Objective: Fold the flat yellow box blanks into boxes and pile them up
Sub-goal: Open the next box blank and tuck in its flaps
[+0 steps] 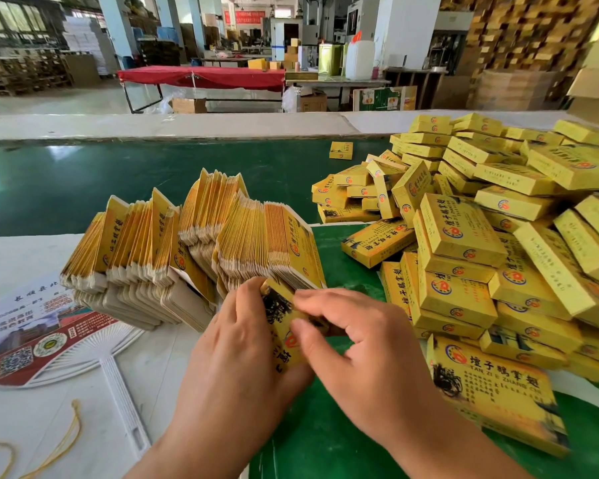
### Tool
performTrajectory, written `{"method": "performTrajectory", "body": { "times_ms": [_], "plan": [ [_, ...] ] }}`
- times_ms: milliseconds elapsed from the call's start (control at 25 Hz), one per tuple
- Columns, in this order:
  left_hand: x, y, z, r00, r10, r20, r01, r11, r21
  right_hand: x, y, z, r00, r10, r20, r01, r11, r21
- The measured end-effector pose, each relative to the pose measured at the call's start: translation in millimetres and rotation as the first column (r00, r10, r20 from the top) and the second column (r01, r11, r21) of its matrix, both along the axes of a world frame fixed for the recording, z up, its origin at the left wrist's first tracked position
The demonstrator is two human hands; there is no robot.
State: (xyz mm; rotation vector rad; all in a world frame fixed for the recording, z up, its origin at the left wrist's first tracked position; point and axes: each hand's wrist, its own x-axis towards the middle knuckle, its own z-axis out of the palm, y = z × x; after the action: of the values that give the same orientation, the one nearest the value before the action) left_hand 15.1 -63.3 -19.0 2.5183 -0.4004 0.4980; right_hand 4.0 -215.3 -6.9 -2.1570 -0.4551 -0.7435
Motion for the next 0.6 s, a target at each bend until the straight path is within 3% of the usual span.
{"method": "performTrajectory", "body": {
  "times_ms": [120, 280, 360, 440, 520, 600],
  "plan": [
    [0.2, -1.3, -1.0, 1.0, -0.002, -0.02, 0.0, 0.998, -0.06, 0.4, 3.4, -1.2, 1.0, -0.001, -0.028, 0.002, 1.0, 0.007],
    [-0.2, -0.8, 4.6, 0.982, -0.171, -0.075, 0.149, 0.96, -0.237, 5.6, -10.2, 1.7, 0.981, 0.084, -0.176, -0.017, 0.937, 0.35],
    [1.1, 6.8, 12.3, 0.921, -0.381, -0.081, 0.322, 0.861, -0.395, 12.8, -20.4, 6.5, 0.965, 0.066, -0.256, 0.068, 0.873, 0.484],
    [5.1, 17.6, 22.4, 0.79, -0.611, -0.049, 0.499, 0.688, -0.526, 21.0, -29.2, 9.6, 0.927, 0.113, -0.357, 0.161, 0.741, 0.652],
    [9.9, 27.3, 29.6, 0.686, -0.727, -0.008, 0.624, 0.594, -0.508, 26.6, -34.6, 9.9, 0.876, 0.207, -0.437, 0.238, 0.602, 0.762],
    [12.0, 27.4, 32.3, 0.719, -0.693, 0.059, 0.663, 0.658, -0.357, 26.9, -35.7, 9.2, 0.81, 0.3, -0.504, 0.285, 0.55, 0.785]
  ]
}}
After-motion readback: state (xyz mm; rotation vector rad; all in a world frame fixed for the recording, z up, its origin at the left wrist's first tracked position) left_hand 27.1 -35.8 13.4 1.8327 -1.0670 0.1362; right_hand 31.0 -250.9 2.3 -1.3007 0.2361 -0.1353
